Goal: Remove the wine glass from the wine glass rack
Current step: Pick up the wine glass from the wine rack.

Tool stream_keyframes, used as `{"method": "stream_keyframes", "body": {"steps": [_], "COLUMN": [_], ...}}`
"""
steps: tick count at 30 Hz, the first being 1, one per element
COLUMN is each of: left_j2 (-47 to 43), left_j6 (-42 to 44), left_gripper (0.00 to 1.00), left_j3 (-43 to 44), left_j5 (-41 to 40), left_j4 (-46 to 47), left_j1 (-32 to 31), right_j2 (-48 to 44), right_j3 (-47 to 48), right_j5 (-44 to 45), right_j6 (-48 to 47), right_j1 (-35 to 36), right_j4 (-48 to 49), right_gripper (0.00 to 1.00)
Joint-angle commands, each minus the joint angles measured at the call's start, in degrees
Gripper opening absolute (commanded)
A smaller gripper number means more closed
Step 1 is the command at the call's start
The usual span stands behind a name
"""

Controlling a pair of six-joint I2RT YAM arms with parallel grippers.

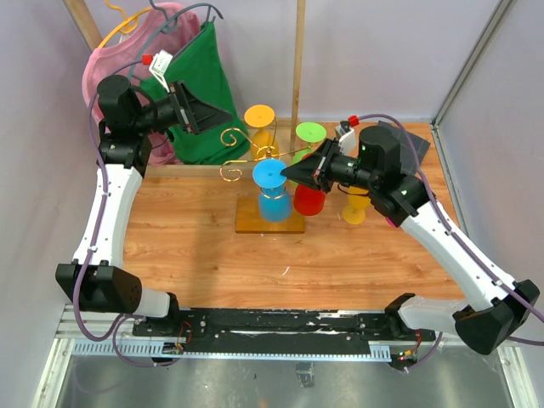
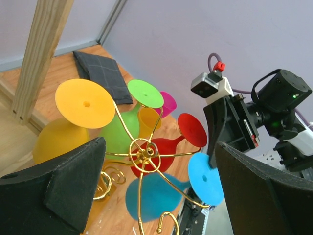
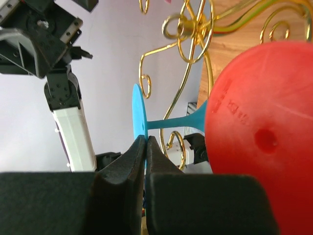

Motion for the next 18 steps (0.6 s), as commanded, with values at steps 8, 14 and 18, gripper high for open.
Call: {"method": "stream_keyframes", "body": {"steps": [8,14,18], "left_j2": [-1.65,-1.65,-1.41], "left_j6": [0.72,0.72,0.27], "left_gripper": [0.99,0.99,0.99], "left_j3": [0.85,0.66,0.66], "left_j5": [1.45,1.36,1.36], "left_j4": [-0.29,-0.27,0.11], "left_j1": [-0.11,-0.11,-0.11], "right_j2": [-1.4,-2.75,-3.88], "right_j3": [4.32,3.27,3.14], "right_j5": [-1.76,-1.85,-1.63], "right_j6": [-3.59,-3.06,-2.91], "right_j1": [-6.85,-6.9,-6.94], "right_j4": [-2.48,-2.84,-3.74], "right_gripper": [0.01,0.01,0.01]}}
